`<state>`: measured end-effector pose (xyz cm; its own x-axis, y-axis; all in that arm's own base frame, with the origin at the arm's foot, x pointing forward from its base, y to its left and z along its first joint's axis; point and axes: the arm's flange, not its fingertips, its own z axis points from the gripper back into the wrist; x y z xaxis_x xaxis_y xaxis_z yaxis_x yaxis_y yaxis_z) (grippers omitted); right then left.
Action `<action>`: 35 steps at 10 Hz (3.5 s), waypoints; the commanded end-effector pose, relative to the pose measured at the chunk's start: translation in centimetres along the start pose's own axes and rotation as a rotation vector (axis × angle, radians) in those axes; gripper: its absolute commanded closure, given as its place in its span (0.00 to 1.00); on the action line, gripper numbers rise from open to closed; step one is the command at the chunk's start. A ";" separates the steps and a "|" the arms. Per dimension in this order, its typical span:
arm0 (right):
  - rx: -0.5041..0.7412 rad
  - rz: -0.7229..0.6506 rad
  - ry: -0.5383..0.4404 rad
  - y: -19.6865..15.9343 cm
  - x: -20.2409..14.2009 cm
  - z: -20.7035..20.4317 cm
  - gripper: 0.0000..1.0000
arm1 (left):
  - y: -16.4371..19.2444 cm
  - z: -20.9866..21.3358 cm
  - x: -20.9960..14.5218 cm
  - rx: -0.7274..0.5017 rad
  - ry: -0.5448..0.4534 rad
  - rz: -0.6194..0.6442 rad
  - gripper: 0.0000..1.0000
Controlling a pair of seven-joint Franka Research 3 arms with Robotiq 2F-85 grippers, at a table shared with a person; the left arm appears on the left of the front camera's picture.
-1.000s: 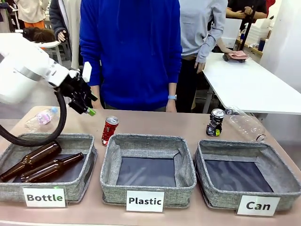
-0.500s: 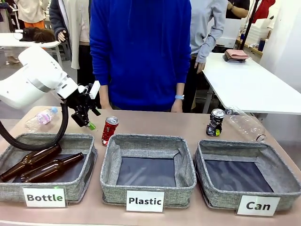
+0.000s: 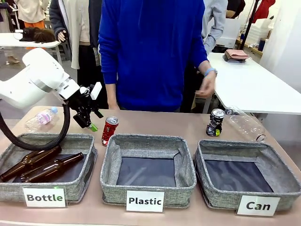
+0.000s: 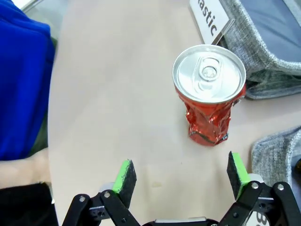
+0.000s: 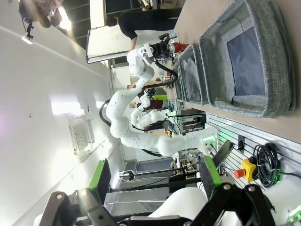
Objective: Sort the can waste into the basket.
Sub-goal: Pick up the can waste from the table and place it in the right Fabric basket.
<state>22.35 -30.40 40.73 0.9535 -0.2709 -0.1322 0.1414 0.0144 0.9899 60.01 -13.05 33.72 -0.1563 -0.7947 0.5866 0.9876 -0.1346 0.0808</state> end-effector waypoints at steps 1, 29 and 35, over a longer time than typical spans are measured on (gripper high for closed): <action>0.010 0.010 0.003 0.2 -0.1 0.0 0.00 | 0.6 -0.2 0.2 -0.037 -0.039 -0.038 0.00; 0.010 0.010 0.003 0.2 -0.1 0.0 0.00 | -1.3 3.8 -0.3 -0.079 -0.355 -0.058 1.00; 0.010 0.010 0.003 0.2 -0.1 0.0 0.00 | -18.9 13.5 -1.8 -0.074 -0.422 -0.129 1.00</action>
<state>22.34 -30.41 40.72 0.9534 -0.2712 -0.1324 0.1415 0.0142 0.9898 43.42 0.54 42.82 -0.1917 -0.4626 0.8656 0.9626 -0.2607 0.0738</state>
